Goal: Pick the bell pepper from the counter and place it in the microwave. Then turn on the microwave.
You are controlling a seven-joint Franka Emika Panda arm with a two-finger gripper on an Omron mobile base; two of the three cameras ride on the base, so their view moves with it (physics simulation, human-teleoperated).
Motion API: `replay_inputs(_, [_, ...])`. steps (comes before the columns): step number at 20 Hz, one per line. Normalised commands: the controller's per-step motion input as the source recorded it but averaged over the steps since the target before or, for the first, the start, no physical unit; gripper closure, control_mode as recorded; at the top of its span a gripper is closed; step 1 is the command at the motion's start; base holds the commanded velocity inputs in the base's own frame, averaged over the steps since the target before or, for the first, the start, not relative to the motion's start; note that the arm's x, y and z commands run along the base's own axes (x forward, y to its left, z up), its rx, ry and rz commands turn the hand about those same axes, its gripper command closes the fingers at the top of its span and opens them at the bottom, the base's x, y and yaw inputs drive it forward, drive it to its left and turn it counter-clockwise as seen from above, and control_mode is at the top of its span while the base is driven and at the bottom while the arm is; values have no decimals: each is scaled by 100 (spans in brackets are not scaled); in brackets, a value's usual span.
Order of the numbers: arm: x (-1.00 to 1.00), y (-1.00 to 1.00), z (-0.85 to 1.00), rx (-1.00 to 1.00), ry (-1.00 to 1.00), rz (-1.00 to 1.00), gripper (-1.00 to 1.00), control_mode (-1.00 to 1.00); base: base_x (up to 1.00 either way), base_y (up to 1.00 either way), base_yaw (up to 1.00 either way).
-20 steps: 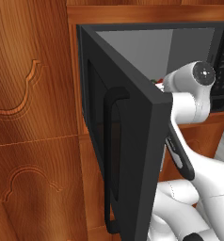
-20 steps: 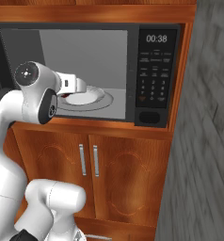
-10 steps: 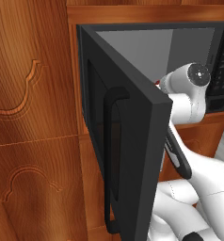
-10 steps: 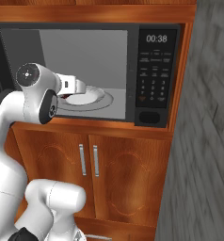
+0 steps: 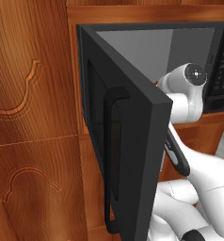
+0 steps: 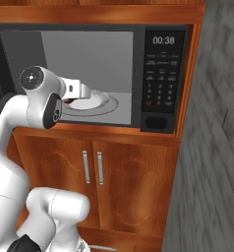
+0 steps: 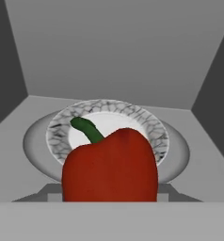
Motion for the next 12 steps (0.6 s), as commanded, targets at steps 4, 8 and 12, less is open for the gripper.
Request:
replay_inputs(4, [6,2,-8,0,2,0,100,-100,0,0,0])
replay_inputs(8, [5,1,-6,0,1,0,100,-100,0,0,0])
replay_inputs(12, [6,0,-4,0,0,0,100,-100,0,0,0])
